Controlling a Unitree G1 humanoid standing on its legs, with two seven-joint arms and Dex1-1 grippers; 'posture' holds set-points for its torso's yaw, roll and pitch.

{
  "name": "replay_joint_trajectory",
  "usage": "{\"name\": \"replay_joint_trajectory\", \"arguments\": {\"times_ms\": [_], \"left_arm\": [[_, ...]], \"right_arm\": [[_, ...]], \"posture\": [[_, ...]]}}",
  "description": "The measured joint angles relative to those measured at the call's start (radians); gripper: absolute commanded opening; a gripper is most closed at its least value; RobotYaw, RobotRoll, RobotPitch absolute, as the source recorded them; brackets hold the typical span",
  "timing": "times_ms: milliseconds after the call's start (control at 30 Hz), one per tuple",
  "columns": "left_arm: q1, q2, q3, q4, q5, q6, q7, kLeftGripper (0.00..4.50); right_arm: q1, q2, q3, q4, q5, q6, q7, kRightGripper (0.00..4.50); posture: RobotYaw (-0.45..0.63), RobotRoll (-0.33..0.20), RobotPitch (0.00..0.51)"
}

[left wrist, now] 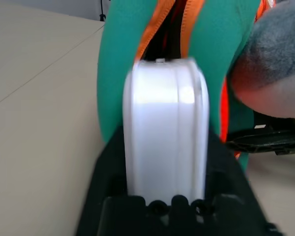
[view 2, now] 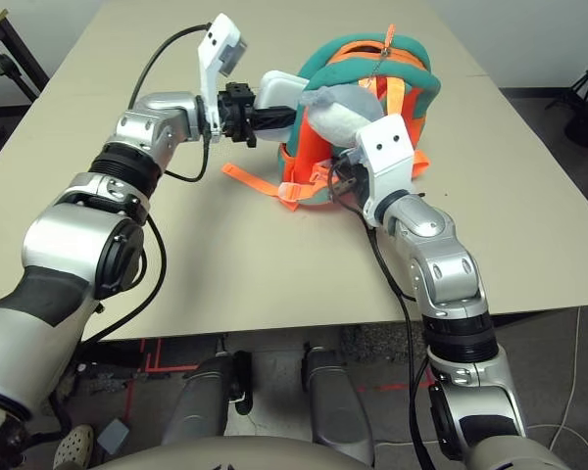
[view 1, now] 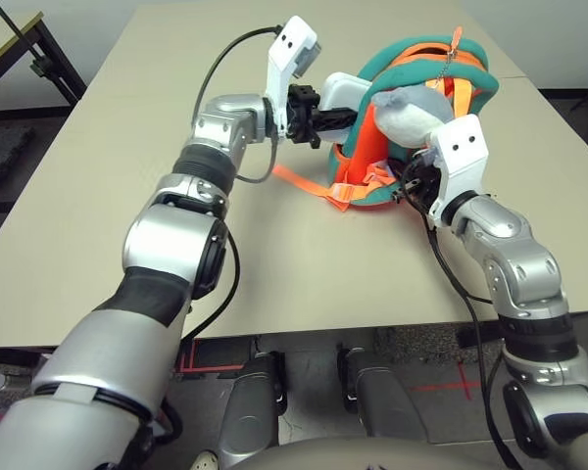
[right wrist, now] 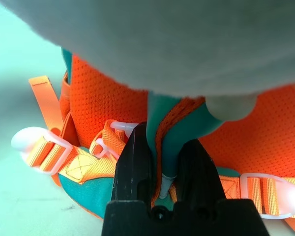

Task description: Put the pencil case into the backpack and zip it.

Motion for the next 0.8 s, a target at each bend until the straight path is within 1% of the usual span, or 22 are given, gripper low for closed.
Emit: {"name": "replay_joint_trajectory", "arguments": {"times_ms": [100, 133, 233, 367, 467, 633, 667, 733, 800], "left_arm": [[0.000, 0.014, 0.015, -0.008, 0.000, 0.002, -0.004, 4.25], [0.000, 0.021, 0.020, -0.013, 0.000, 0.005, -0.006, 4.50], [0.001, 0.040, 0.038, -0.056, -0.007, 0.029, -0.024, 4.50], [0.009, 0.078, 0.059, -0.191, -0.033, 0.109, -0.040, 4.50], [0.048, 0.107, 0.066, -0.298, -0.049, 0.166, -0.041, 4.50], [0.154, 0.140, 0.066, -0.458, -0.067, 0.281, -0.021, 4.50], [0.169, 0.144, 0.066, -0.482, -0.071, 0.299, -0.015, 4.39], [0.191, 0.151, 0.066, -0.525, -0.083, 0.330, -0.003, 4.00], [0.203, 0.155, 0.066, -0.548, -0.086, 0.351, 0.011, 3.34]], "right_arm": [[0.001, 0.001, 0.000, 0.003, 0.000, -0.006, 0.000, 0.38], [0.001, 0.001, 0.001, 0.006, 0.000, -0.008, 0.000, 0.38], [0.000, 0.004, 0.003, 0.016, -0.001, -0.014, 0.000, 0.38], [-0.011, 0.006, 0.009, 0.031, -0.001, -0.018, 0.002, 0.38], [-0.011, 0.006, 0.009, 0.033, -0.001, -0.022, 0.006, 0.38], [-0.013, 0.012, 0.010, 0.038, -0.001, -0.025, 0.006, 0.38], [-0.013, 0.012, 0.011, 0.038, -0.002, -0.025, 0.006, 0.38], [-0.013, 0.013, 0.011, 0.039, -0.004, -0.025, 0.007, 0.38], [-0.014, 0.013, 0.011, 0.040, -0.010, -0.026, 0.009, 0.38]], "posture": [[-0.14, 0.000, 0.153], [-0.14, 0.000, 0.153], [-0.13, 0.000, 0.154], [-0.13, 0.000, 0.154], [-0.12, 0.000, 0.156], [-0.11, 0.000, 0.159], [-0.11, 0.000, 0.160], [-0.11, 0.000, 0.160], [-0.11, 0.000, 0.160]]}}
